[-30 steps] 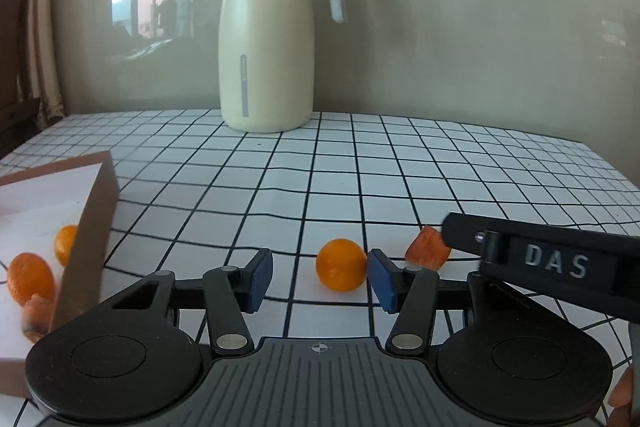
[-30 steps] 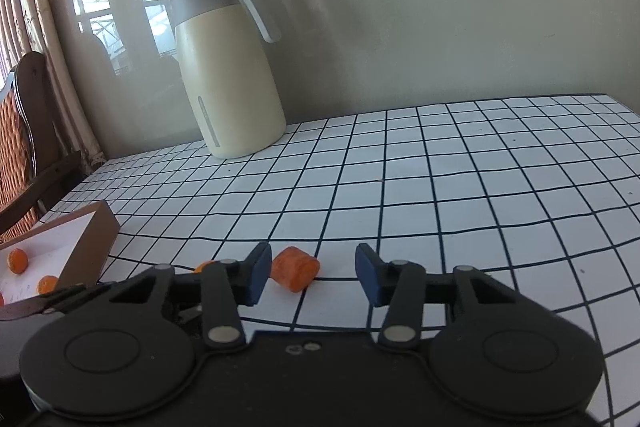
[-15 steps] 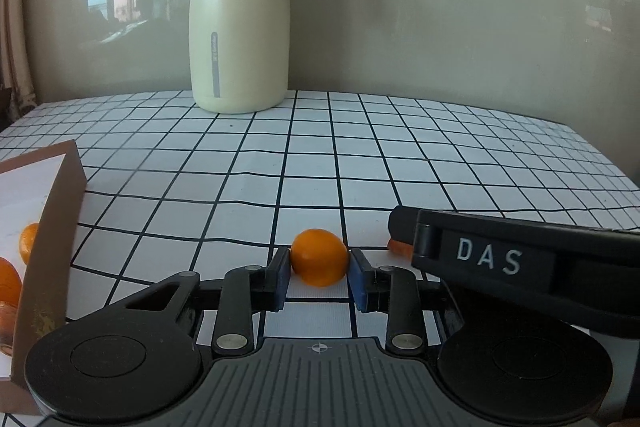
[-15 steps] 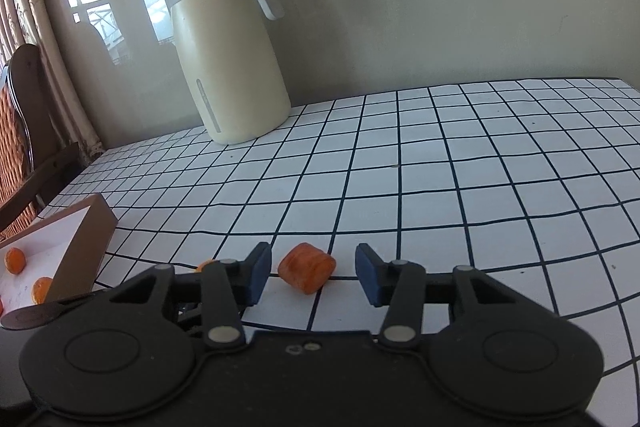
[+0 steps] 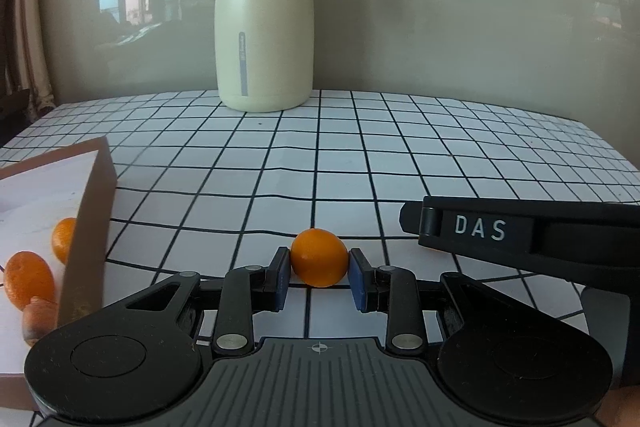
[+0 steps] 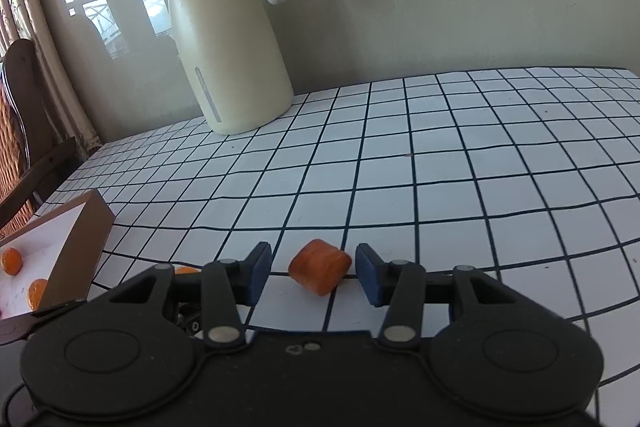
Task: Organize fruits
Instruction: 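Grasp a tangerine with the left tool while the right tool grasps the reddish-orange piece, then carry the tangerine and the reddish-orange piece over the white box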
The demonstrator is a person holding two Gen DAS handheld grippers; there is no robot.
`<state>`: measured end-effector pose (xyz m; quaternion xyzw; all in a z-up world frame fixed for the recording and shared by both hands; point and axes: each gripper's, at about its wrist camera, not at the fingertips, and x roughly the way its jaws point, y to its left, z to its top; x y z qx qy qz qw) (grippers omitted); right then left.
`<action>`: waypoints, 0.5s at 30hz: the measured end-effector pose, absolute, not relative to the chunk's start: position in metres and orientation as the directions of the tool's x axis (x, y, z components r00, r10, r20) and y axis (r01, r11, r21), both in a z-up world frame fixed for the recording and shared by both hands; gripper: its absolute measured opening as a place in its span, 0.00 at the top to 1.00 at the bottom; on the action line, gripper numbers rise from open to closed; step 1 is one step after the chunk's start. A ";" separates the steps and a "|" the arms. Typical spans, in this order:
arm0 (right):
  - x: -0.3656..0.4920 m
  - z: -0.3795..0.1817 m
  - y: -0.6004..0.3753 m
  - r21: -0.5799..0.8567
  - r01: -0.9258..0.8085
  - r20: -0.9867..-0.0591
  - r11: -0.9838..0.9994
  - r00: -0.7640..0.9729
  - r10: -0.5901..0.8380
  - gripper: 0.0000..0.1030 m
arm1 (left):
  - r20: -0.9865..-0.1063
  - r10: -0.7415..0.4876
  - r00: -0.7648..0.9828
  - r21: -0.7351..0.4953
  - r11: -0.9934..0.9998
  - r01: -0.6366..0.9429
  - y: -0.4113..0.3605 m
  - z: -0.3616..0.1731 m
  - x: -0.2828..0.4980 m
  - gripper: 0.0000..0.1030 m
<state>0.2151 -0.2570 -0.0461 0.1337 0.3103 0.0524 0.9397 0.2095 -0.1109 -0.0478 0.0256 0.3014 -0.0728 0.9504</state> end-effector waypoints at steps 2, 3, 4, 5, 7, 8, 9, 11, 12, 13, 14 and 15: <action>0.215 -0.047 -0.255 0.269 -0.014 -0.569 0.963 0.804 0.171 0.64 | -0.576 -0.117 0.809 0.009 0.989 0.150 -0.109 -0.048 0.209 0.70; 0.215 -0.047 -0.253 0.265 -0.014 -0.569 0.964 0.805 0.168 0.67 | -0.577 -0.118 0.809 0.009 0.989 0.151 -0.109 -0.048 0.209 0.70; 0.215 -0.047 -0.252 0.258 -0.014 -0.569 0.966 0.806 0.163 0.69 | -0.576 -0.117 0.809 0.012 0.988 0.152 -0.109 -0.048 0.209 0.70; 0.215 -0.048 -0.252 0.249 -0.014 -0.570 0.968 0.806 0.159 0.74 | -0.576 -0.116 0.809 0.015 0.988 0.152 -0.109 -0.048 0.209 0.69; 0.214 -0.048 -0.250 0.228 -0.021 -0.571 0.973 0.807 0.151 0.78 | -0.574 -0.110 0.811 0.027 0.988 0.153 -0.110 -0.049 0.208 0.69; 0.214 -0.048 -0.250 0.221 -0.022 -0.572 0.975 0.807 0.148 0.80 | -0.574 -0.108 0.812 0.032 0.988 0.154 -0.111 -0.049 0.208 0.69; 0.214 -0.048 -0.250 0.220 -0.025 -0.573 0.975 0.806 0.150 0.81 | -0.574 -0.106 0.812 0.036 0.987 0.154 -0.111 -0.049 0.209 0.69; 0.212 -0.048 -0.251 0.220 -0.029 -0.573 0.975 0.805 0.154 0.83 | -0.573 -0.104 0.813 0.038 0.988 0.153 -0.112 -0.049 0.210 0.69; 0.212 -0.048 -0.251 0.219 -0.030 -0.574 0.975 0.805 0.153 0.84 | -0.573 -0.105 0.813 0.035 0.988 0.152 -0.112 -0.049 0.211 0.69; 0.212 -0.048 -0.251 0.213 -0.034 -0.576 0.977 0.803 0.153 0.84 | -0.572 -0.106 0.813 0.032 0.988 0.151 -0.111 -0.049 0.211 0.69; 0.211 -0.048 -0.250 0.201 -0.040 -0.579 0.979 0.801 0.151 0.84 | -0.571 -0.106 0.814 0.032 0.988 0.150 -0.111 -0.049 0.211 0.69; 0.211 -0.047 -0.249 0.193 -0.044 -0.581 0.980 0.800 0.150 0.84 | -0.571 -0.105 0.814 0.035 0.988 0.151 -0.112 -0.050 0.211 0.69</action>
